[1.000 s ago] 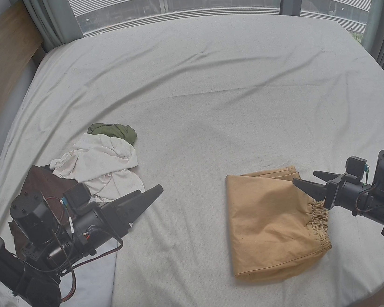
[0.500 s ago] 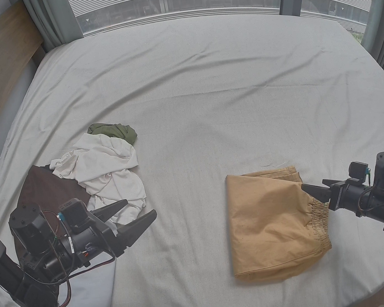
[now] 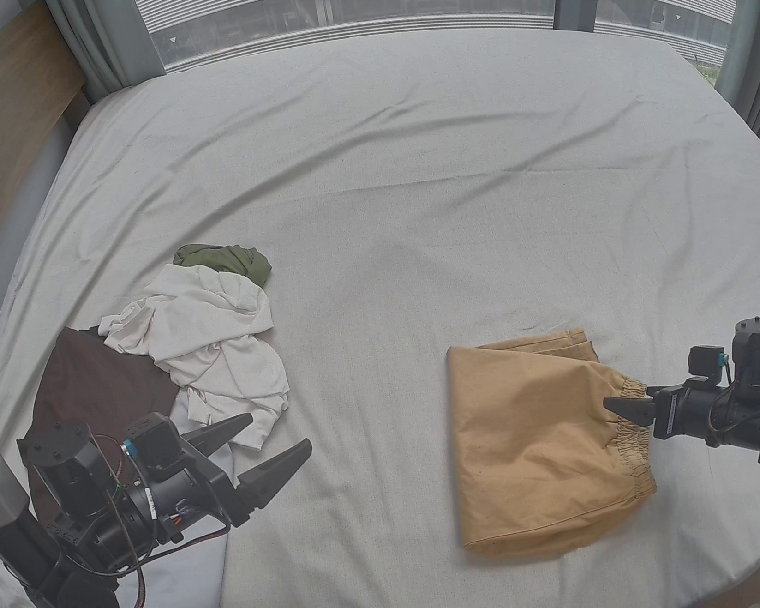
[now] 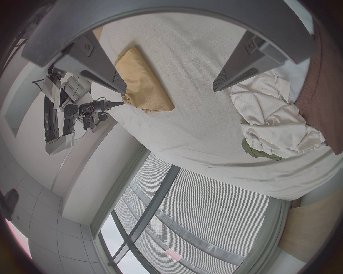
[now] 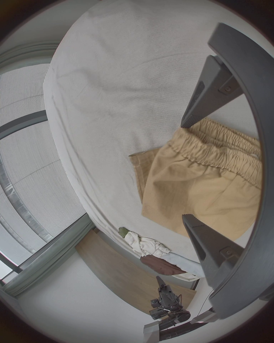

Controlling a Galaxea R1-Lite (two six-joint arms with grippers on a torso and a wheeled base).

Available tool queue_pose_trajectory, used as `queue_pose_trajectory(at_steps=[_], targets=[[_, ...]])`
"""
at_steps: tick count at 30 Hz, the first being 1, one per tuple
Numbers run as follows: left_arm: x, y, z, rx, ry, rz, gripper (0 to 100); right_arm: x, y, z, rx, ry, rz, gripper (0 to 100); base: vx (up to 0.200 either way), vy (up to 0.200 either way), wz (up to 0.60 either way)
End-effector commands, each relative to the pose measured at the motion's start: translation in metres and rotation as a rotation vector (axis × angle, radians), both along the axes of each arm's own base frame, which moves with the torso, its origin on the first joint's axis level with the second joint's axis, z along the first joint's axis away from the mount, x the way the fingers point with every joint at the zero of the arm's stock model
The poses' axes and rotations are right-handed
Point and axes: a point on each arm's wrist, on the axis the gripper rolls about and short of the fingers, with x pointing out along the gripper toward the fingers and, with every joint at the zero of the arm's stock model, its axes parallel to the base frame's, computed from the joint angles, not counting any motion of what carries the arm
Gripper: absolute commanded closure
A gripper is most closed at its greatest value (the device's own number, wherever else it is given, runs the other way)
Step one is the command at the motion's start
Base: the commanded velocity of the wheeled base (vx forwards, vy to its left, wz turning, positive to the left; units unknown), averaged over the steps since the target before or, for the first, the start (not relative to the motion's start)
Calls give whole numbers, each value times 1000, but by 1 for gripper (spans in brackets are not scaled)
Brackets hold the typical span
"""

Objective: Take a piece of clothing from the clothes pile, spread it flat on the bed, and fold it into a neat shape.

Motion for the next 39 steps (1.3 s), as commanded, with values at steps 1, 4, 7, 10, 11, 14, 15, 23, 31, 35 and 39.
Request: queue_pose_trajectory(at_steps=[1,4,7,10,11,14,15,23,31,35,39], targets=[[0,-1,-4,6,13,-3,0,0,-3,-11,-9,48,-11,0,0,0,0],[1,-1,-4,6,16,-3,0,-2,-5,-14,-13,76,-18,0,0,0,0],[0,-1,-4,6,16,-4,0,-4,-6,-17,-15,106,-18,0,0,0,0],[0,-1,-4,8,15,-4,0,-9,-4,-21,-22,149,-10,0,0,0,0],[0,-1,-4,8,15,-4,0,-10,-4,-22,-26,154,-7,0,0,0,0],[0,-1,-4,8,15,-4,0,-12,-4,-23,-39,158,5,0,0,0,0],[0,-1,-4,8,15,-6,0,-14,-4,-24,-40,163,6,0,0,0,0],[0,-2,-4,8,15,-11,0,-14,-1,-40,-47,235,17,0,0,0,0],[-1,-3,-5,9,15,-15,0,-17,10,-51,-35,288,62,0,0,0,0],[-2,-3,-5,10,20,-17,0,-17,19,-50,28,306,105,0,0,0,0],[-2,-3,-5,10,18,-17,0,-16,25,-48,114,322,139,0,0,0,0]])
